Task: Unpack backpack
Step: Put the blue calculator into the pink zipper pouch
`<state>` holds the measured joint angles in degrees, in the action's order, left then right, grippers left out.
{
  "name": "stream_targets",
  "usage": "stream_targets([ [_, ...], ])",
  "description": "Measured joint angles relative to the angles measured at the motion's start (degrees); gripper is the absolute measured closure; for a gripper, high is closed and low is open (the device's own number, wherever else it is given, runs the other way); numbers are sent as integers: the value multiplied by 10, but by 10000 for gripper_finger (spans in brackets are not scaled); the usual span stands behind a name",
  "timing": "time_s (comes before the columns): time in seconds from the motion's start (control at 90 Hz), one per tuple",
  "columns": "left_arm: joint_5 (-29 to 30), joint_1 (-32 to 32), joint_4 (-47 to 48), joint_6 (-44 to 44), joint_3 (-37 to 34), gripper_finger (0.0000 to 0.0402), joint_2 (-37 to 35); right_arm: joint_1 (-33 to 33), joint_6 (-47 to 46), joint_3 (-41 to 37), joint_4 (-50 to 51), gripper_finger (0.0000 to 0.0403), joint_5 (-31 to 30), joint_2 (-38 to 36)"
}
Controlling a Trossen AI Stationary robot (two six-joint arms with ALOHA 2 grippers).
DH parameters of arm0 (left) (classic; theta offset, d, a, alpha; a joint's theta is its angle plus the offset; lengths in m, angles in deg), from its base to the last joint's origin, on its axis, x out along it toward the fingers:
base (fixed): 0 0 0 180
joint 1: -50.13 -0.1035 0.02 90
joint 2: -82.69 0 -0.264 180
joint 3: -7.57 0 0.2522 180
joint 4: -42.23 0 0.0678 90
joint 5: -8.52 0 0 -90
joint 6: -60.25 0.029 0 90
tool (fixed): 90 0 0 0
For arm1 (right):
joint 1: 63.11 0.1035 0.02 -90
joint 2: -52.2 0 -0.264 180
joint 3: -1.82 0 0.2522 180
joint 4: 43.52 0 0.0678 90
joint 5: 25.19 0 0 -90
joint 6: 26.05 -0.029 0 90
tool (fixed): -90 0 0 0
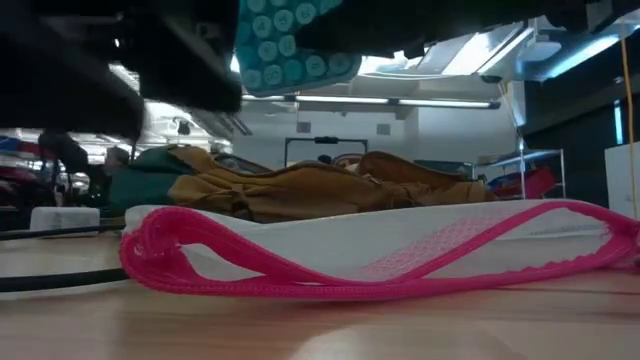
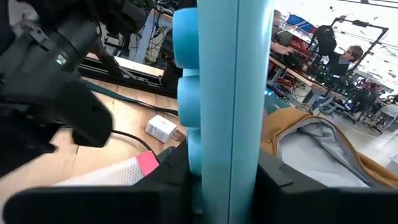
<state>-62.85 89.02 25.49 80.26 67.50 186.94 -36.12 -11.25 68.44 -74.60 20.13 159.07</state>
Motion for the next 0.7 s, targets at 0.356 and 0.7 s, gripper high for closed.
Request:
stream_targets([
  [0.356,-41,-5,-11,-35,14,244,13,0,-6,0,0,326,8,0],
  [0.7,-68,-15,-34,-46,41,244,75,0,-11,0,1,326,16,0],
])
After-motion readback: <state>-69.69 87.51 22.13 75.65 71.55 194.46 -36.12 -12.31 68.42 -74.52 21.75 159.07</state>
